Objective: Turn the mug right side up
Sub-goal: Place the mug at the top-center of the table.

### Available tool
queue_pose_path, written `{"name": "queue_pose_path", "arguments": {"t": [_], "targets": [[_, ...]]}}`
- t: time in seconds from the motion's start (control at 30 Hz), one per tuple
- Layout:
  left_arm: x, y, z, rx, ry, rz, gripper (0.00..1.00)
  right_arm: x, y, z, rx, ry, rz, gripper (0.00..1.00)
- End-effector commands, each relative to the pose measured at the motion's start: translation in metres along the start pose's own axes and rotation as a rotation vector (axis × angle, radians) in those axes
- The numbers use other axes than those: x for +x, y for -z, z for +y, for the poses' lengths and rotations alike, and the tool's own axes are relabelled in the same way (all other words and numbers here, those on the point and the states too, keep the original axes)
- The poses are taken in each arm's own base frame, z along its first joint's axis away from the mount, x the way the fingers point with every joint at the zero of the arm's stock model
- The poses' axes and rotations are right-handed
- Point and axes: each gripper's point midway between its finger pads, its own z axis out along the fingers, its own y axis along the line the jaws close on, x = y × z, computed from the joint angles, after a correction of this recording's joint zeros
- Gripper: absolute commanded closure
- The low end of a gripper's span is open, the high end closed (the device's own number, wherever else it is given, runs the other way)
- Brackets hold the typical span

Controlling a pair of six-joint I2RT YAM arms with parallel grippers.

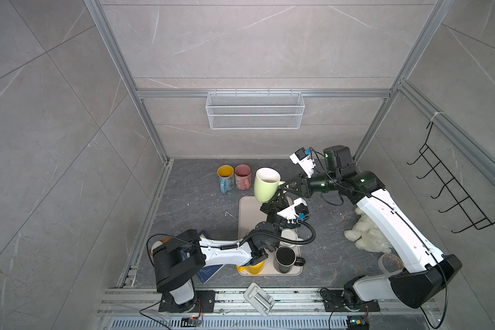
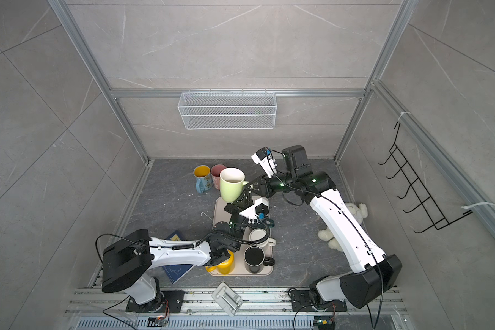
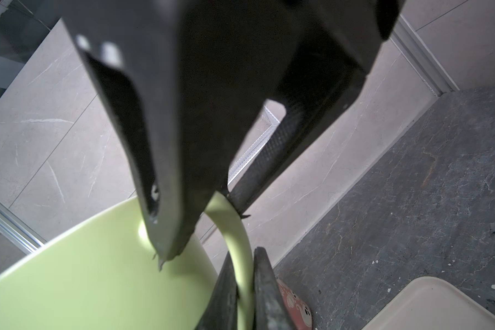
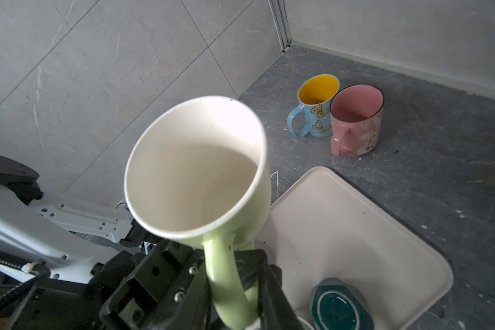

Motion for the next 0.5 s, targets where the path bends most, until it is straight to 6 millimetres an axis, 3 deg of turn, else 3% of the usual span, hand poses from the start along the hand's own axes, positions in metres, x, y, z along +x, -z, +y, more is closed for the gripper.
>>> {"name": "queue_pose_path", "arguments": {"t": [0.0, 0.07, 0.47], "targets": [[-0.0289, 0.0, 0.0495, -0.121, 0.119, -0.08, 1.0, 0.0101, -0.0088, -0.0073, -0.001, -0.059, 0.031, 0.92], [-0.0292, -0.0002, 0.0501, -0.123, 0.121, -0.081, 1.0, 0.0111, -0.0097, -0.0084, -0.002, -0.066, 0.034, 1.0], [-0.0305, -0.003, 0.0555, -0.144, 0.112, -0.06, 1.0, 0.0132, -0.0128, -0.0113, 0.001, -0.083, 0.022, 1.0]]}}
